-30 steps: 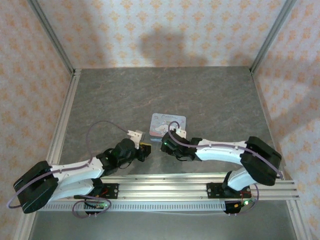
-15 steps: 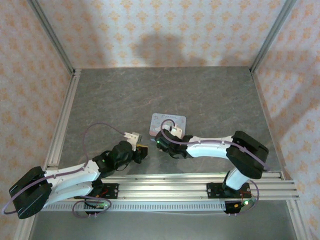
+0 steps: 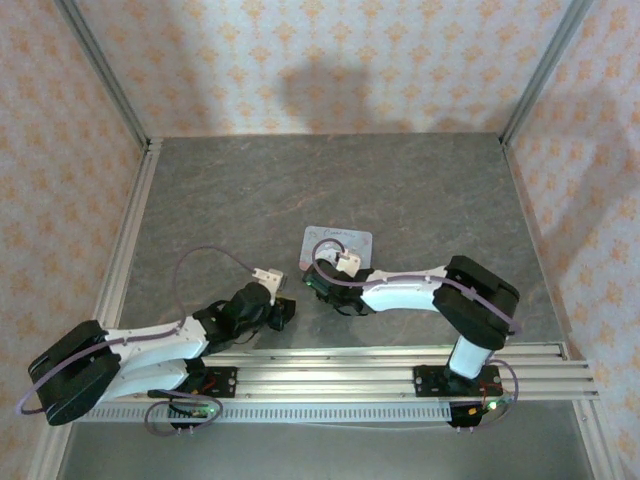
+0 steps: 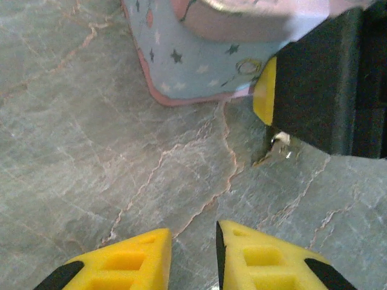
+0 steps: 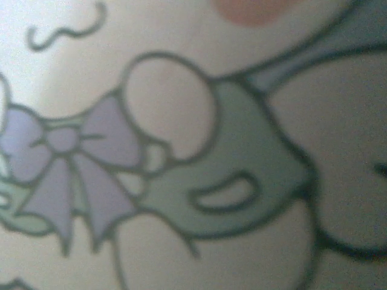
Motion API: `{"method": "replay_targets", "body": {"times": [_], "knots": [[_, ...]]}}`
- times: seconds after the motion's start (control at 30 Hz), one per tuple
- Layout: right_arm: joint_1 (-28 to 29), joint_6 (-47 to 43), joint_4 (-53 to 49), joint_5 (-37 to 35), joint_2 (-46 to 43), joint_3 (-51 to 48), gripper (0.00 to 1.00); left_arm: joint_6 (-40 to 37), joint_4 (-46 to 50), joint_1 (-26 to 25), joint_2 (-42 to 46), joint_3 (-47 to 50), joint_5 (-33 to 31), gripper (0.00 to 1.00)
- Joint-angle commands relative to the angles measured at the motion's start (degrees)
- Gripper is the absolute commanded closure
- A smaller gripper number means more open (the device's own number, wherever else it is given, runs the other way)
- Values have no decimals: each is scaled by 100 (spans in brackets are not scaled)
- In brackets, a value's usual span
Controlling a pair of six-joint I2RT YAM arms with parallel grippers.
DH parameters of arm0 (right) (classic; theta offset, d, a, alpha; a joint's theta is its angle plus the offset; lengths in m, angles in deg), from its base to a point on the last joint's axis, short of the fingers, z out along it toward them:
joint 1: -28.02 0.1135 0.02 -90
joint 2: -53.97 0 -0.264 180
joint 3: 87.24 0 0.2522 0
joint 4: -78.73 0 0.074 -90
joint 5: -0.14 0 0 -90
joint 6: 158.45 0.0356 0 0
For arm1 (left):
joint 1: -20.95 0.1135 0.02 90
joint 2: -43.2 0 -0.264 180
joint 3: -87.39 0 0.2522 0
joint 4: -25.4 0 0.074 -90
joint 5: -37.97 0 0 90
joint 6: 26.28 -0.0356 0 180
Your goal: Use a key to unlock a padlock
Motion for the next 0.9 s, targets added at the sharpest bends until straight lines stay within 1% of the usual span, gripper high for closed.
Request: {"method": "replay_targets", "body": {"times": [0.0, 0.07, 0.2, 0.3, 0.4, 0.5, 0.67, 0.73, 0.87], "knots": [[31, -73, -244, -267, 62, 153, 77, -171, -281, 8, -142, -182, 127, 72], [32, -102, -257, -258, -11, 149, 82, -192, -346, 7, -195, -192, 192, 71], [29, -156, -261, -212, -253, 97, 89, -105, -555, 50, -164, -159, 387, 62], [12, -217, -95, -26, -456, -23, 94, 139, -918, 221, -128, -81, 767, 57], [-70, -253, 263, 308, -671, -233, 98, 338, -1206, 359, -140, -98, 1168, 55], [-177, -253, 591, 650, -855, -417, 100, 338, -1300, 415, -154, -204, 1425, 53], [-298, -258, 612, 913, -1055, -453, 100, 609, -1715, 541, -220, -192, 1630, 52], [-345, -221, 694, 1008, -1132, -508, 100, 662, -1886, 565, -354, -201, 1738, 53], [-447, -109, 897, 1214, -1246, -629, 100, 961, -2513, 565, -896, -207, 1939, 55]]}}
